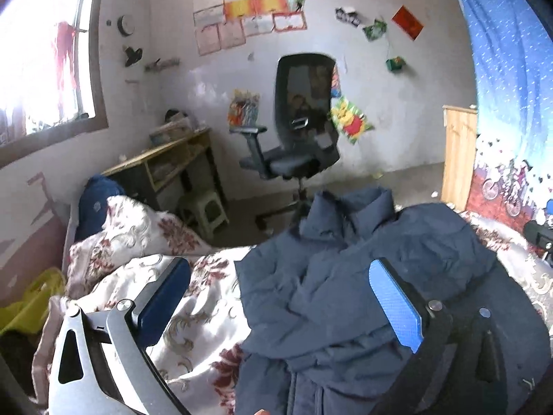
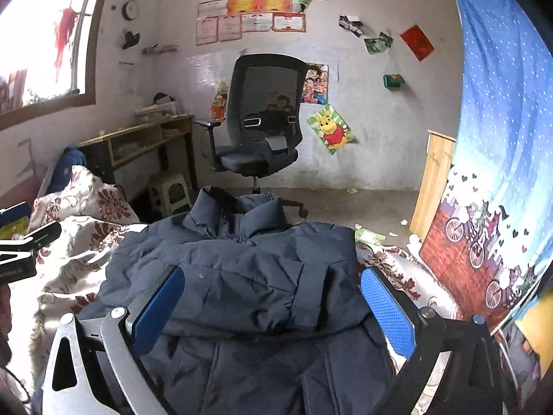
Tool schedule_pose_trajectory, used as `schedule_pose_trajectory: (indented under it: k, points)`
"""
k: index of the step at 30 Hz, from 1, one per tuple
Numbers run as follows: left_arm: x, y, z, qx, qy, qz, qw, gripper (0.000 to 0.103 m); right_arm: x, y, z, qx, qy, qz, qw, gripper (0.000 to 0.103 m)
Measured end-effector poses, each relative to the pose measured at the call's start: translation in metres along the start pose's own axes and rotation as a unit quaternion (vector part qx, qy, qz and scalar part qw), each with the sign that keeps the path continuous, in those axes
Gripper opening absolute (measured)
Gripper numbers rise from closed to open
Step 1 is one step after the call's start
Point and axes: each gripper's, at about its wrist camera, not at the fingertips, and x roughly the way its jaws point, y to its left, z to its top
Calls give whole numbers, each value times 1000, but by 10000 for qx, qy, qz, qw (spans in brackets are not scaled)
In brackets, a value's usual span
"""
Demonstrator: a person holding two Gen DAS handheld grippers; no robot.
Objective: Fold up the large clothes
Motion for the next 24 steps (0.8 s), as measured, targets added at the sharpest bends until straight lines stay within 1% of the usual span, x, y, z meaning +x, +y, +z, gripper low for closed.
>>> schedule_pose_trajectory:
  k: [4,10,13,15,17,19,22,24]
  points:
    - [-3,4,10,-10,-163,-190,9997,102,-4,-2,7,93,140,-120,9998,103]
    - [-1,9,33,-63,-196,-451,9988,102,-17,-4,30,38,247,-408,9989,103]
    - [0,13,46,-54,-213,-547,9983,102,-26,-2,52,7,347,-479,9982,103]
    - [0,16,53,-16,-256,-555,9981,102,-28,0,65,-121,500,-519,9973,103]
    - [-1,19,63,-7,-281,-617,9977,102,-31,4,86,-236,705,-608,9954,103]
    - [-2,20,70,34,-346,-634,9974,102,-32,6,105,-229,826,-565,9947,103]
    - [-2,21,76,103,-472,-567,9972,102,-33,9,127,-219,762,-499,9956,103]
    - [-1,22,78,127,-529,-549,9970,102,-30,11,134,-236,689,-449,9963,103]
